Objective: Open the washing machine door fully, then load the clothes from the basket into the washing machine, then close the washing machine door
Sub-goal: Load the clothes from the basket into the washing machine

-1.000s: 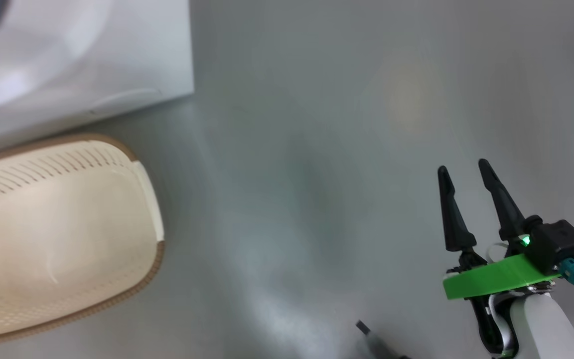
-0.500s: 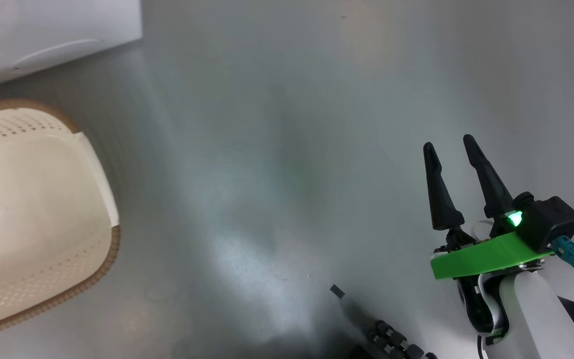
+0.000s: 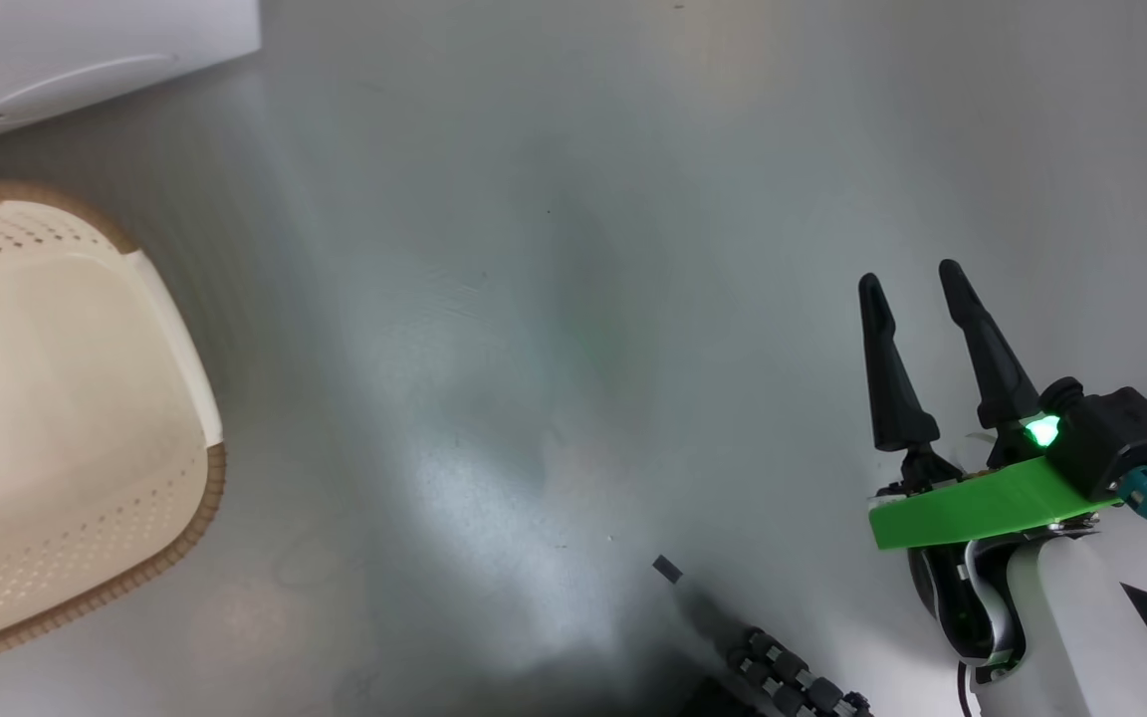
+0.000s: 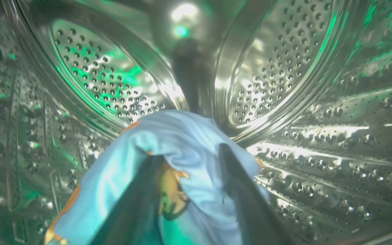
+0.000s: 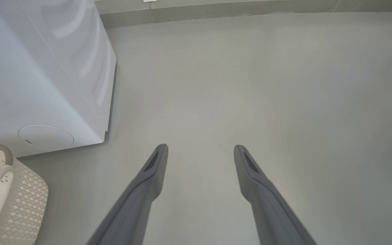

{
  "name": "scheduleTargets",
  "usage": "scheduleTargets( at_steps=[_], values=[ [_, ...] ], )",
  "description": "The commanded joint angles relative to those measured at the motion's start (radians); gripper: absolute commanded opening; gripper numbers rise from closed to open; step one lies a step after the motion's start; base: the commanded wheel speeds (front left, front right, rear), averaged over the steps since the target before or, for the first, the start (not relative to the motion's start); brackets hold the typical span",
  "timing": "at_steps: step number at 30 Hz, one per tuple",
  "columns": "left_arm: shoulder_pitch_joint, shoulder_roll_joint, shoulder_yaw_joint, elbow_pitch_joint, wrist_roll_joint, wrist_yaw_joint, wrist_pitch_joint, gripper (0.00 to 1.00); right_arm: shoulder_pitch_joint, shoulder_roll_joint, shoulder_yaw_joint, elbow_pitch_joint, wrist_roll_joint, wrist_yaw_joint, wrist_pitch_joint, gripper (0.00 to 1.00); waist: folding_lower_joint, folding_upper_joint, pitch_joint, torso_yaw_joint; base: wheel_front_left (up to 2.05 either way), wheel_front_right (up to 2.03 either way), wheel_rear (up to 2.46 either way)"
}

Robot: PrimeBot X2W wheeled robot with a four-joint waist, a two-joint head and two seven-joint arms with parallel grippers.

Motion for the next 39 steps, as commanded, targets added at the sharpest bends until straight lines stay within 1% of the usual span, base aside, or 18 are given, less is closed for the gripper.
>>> scheduleTargets(
  at_steps=[1, 8, 11, 19, 27, 28, 31, 34, 37, 39],
  values=[
    [-0.01, 0.042, 0.005, -0.009, -0.007, 0.009, 0.006, 1.0, 0.006, -0.011, 0.007, -0.019, 0.008, 0.007, -0.012, 1.0, 0.0, 0.0, -0.003, 0.007, 0.0, 0.0, 0.0],
    [0.014, 0.011, -0.003, 0.045, -0.027, 0.004, -0.012, 1.0, 0.002, -0.011, -0.012, -0.02, -0.008, 0.007, -0.012, 1.0, 0.0, 0.0, -0.024, 0.041, 0.0, 0.0, 0.0],
    [0.038, -0.013, 0.005, 0.077, -0.044, 0.014, -0.023, 1.0, 0.002, -0.011, -0.022, -0.02, -0.019, 0.007, -0.012, 1.0, 0.0, 0.0, -0.042, 0.062, 0.0, 0.0, 0.0],
    [0.178, -0.084, 0.016, 0.13, -0.085, 0.005, -0.125, 1.0, 0.011, -0.011, -0.056, -0.016, -0.065, 0.007, -0.012, 1.0, 0.0, 0.0, -0.131, 0.123, 0.0, 0.0, 0.0],
    [0.37, -0.172, 0.024, 0.141, -0.118, 0.003, -0.243, 1.0, 0.045, -0.011, -0.103, -0.011, -0.107, 0.007, -0.012, 1.0, 0.0, 0.0, -0.241, 0.191, 0.0, 0.0, 0.0],
    [0.37, -0.172, 0.024, 0.141, -0.118, 0.003, -0.243, 1.0, 0.045, -0.011, -0.103, -0.011, -0.107, 0.007, -0.012, 1.0, 0.0, 0.0, -0.241, 0.191, 0.0, 0.0, 0.0],
    [0.454, -0.211, 0.024, 0.119, -0.122, 0.007, -0.283, 1.0, 0.068, -0.011, -0.13, -0.013, -0.121, 0.007, -0.008, 1.0, 0.0, 0.0, -0.29, 0.22, 0.0, 0.0, 0.0],
    [0.562, -0.249, 0.025, 0.065, -0.118, 0.013, -0.306, 1.0, 0.094, -0.011, -0.152, -0.019, -0.133, 0.007, 0.003, 1.0, 0.0, 0.0, -0.343, 0.243, 0.0, 0.0, 0.0],
    [0.687, -0.289, 0.032, -0.027, -0.106, 0.033, -0.314, 1.0, 0.123, -0.011, -0.165, -0.028, -0.146, 0.007, 0.018, 1.0, 0.0, 0.0, -0.399, 0.26, 0.0, 0.0, 0.0],
    [0.786, -0.315, 0.049, -0.127, -0.086, 0.06, -0.315, 1.0, 0.143, -0.011, -0.167, -0.035, -0.157, 0.007, 0.03, 1.0, 0.0, 0.0, -0.435, 0.267, 0.0, 0.0, 0.0]
  ],
)
